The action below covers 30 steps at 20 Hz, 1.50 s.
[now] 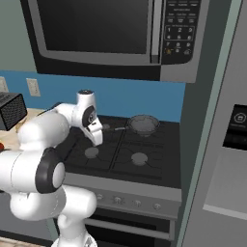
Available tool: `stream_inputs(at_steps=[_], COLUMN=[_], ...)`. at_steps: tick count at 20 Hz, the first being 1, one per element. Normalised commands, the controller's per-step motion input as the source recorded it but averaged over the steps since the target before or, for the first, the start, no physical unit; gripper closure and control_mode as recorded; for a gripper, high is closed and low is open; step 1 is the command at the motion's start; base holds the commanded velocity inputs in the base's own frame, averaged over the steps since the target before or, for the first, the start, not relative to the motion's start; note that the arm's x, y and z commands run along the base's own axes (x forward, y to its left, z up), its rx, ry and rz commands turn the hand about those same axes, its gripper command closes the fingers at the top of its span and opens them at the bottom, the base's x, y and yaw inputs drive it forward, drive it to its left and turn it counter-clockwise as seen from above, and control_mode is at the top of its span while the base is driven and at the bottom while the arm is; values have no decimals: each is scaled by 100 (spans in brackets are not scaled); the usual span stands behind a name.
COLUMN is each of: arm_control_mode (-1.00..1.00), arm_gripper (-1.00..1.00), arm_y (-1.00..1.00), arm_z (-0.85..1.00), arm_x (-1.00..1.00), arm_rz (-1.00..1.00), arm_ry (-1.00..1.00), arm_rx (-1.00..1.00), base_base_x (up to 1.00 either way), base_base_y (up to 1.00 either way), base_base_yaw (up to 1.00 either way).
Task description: Place the pan on the rear right burner on the stove. Then place the tomato and the onion in the pan and turn on the rear right burner.
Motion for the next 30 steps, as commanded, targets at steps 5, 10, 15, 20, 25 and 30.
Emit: stream_inputs(at_steps=[5, 10, 15, 20, 25, 30], arm_control_mode=[-100, -100, -100, -100, -100, -100], arm_gripper=[-100, -100, -100, -100, -100, -100], arm_y=[46, 40, 42, 56, 63, 59], arm_z=[16, 23, 19, 4, 0, 0], arm_x=[-29, -15, -9, -2, -1, 0], arm_rz=[11, 12, 13, 18, 20, 21], arm_ry=[0, 0, 0, 0, -3, -2], arm_rx=[0, 0, 0, 0, 0, 0], base_base_x=[0, 0, 0, 0, 0, 0], base_base_y=[0, 0, 0, 0, 0, 0], base_base_yaw=[0, 0, 0, 0, 0, 0])
